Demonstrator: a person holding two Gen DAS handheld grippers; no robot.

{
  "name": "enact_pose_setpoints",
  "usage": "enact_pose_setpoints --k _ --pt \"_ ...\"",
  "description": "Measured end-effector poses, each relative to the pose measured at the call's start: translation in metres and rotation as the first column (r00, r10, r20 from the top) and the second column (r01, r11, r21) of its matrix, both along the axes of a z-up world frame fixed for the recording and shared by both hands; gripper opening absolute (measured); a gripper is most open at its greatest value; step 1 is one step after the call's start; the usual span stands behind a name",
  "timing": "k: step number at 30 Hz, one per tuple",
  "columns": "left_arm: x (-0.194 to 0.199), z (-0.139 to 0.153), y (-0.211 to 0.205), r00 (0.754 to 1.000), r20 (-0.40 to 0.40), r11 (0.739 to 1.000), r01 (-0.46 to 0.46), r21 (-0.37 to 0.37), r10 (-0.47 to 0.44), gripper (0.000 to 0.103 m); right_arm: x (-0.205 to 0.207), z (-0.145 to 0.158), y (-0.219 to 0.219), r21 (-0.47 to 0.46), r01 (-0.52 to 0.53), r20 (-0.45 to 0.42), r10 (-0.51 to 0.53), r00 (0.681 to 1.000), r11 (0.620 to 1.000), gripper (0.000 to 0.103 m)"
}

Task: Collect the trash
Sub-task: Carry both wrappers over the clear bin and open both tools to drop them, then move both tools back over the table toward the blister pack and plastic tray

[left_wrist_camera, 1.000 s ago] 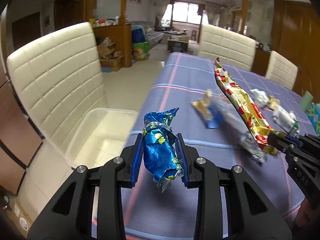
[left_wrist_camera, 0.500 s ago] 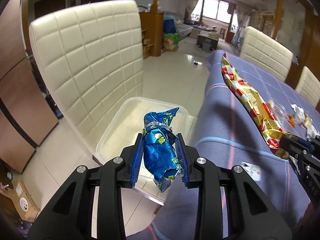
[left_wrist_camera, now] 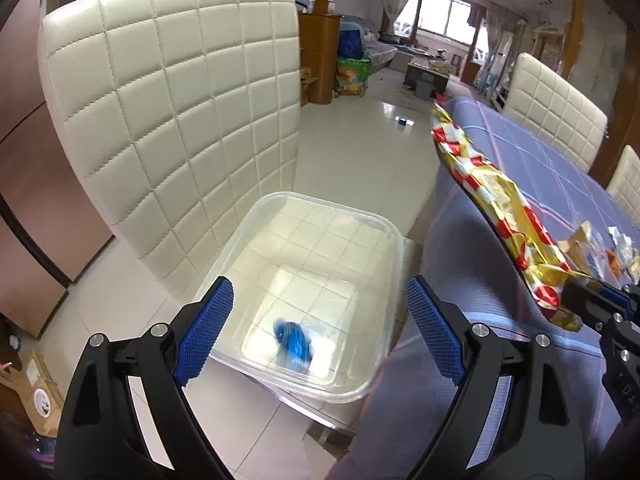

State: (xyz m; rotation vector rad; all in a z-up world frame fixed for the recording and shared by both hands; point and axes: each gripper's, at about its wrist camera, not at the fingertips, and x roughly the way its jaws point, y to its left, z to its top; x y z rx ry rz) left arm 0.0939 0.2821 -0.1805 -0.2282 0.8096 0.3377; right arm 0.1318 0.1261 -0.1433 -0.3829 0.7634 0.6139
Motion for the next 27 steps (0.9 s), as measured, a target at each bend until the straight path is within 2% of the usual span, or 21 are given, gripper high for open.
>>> enact_pose_setpoints --k 5,15,17,19,21,27 --pt "-0.006 -0.005 0.013 0.999 -0.011 0.999 -0.047 -0.009 0.047 0.088 0.0 -0.002 0.009 -0.011 -0.026 -0.001 0.026 1.0 1.0 0.008" --pt "-0.028 0.001 0.023 0.995 -0.002 0.994 -0.1 0.033 0.1 0.088 -0.004 -0.007 0.038 -0.029 -0.106 -0.013 0.105 0.994 0.994 0.011" --pt "-0.03 0.004 0.025 0.994 0.004 0.993 -0.111 0.037 0.11 0.09 -0.007 -0.007 0.042 -0.063 -0.093 0.037 0.095 0.995 0.994 0.019" --pt "-0.034 0.006 0.027 0.993 0.011 0.992 -0.117 0.04 0.117 0.091 -0.008 -0.006 0.04 -0.064 -0.072 0.076 0.076 0.994 0.995 0.05" --pt "-0.034 0.006 0.027 0.993 0.014 0.993 -0.116 0.036 0.116 0.091 -0.01 -0.003 0.036 -0.057 -0.059 0.107 0.065 0.992 0.997 0.061" --pt "-0.034 0.006 0.023 0.995 0.013 0.995 -0.102 0.02 0.102 0.091 -0.001 0.004 0.021 -0.019 -0.014 0.073 0.016 0.997 1.0 0.061"
